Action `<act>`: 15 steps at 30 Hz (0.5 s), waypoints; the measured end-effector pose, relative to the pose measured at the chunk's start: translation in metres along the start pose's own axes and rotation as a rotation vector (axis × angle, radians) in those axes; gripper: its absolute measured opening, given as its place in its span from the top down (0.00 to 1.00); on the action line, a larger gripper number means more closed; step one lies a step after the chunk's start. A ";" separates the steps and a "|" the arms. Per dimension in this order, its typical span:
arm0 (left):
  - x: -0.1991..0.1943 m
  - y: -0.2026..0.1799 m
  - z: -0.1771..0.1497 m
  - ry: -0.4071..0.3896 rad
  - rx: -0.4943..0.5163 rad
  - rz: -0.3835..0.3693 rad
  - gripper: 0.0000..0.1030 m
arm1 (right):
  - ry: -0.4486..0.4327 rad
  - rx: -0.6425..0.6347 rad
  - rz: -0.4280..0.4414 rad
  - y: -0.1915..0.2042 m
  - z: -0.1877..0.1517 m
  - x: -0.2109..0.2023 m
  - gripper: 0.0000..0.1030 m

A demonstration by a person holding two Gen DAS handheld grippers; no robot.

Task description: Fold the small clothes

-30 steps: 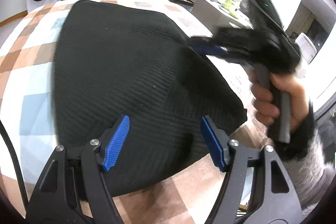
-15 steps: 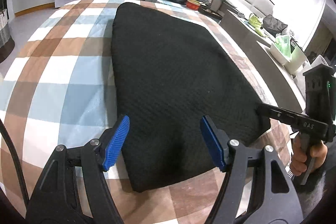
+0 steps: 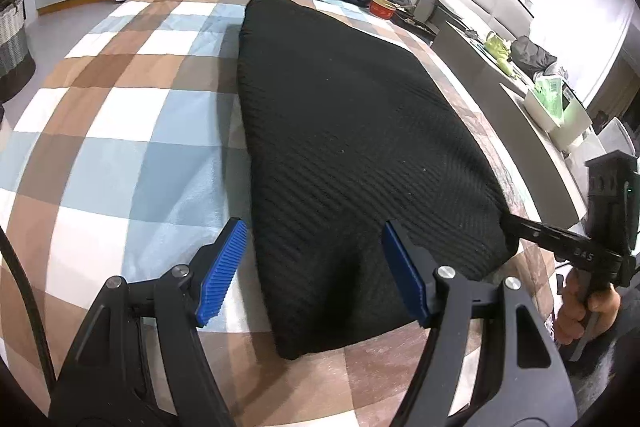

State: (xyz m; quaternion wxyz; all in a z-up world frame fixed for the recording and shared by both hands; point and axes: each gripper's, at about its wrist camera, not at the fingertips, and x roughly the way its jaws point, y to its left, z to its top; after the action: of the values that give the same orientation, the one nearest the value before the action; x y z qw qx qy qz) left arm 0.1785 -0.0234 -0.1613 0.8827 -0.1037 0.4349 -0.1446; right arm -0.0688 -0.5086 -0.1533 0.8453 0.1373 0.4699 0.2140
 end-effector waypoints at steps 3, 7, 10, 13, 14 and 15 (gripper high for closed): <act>-0.003 0.005 0.000 -0.008 -0.013 -0.003 0.34 | -0.063 -0.008 -0.004 0.002 0.002 -0.016 0.67; 0.004 0.017 0.004 -0.013 -0.068 -0.019 0.34 | -0.112 0.060 -0.022 -0.013 0.011 -0.021 0.54; 0.015 0.025 0.009 0.001 -0.133 -0.050 0.35 | -0.112 0.135 0.001 -0.026 0.024 -0.008 0.54; 0.028 0.030 0.013 0.014 -0.170 -0.110 0.62 | -0.070 0.164 0.013 -0.029 0.034 0.017 0.57; 0.030 0.030 0.014 0.012 -0.168 -0.107 0.70 | -0.057 0.163 0.012 -0.027 0.035 0.023 0.64; 0.031 0.030 0.016 0.001 -0.155 -0.098 0.77 | -0.052 0.161 0.003 -0.024 0.034 0.028 0.67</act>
State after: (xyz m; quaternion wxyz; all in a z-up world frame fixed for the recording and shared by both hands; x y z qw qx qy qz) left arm 0.2142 -0.0055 -0.1841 0.8636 -0.1928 0.4398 -0.1537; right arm -0.0207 -0.5168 -0.1670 0.8432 0.2111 0.4631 0.1733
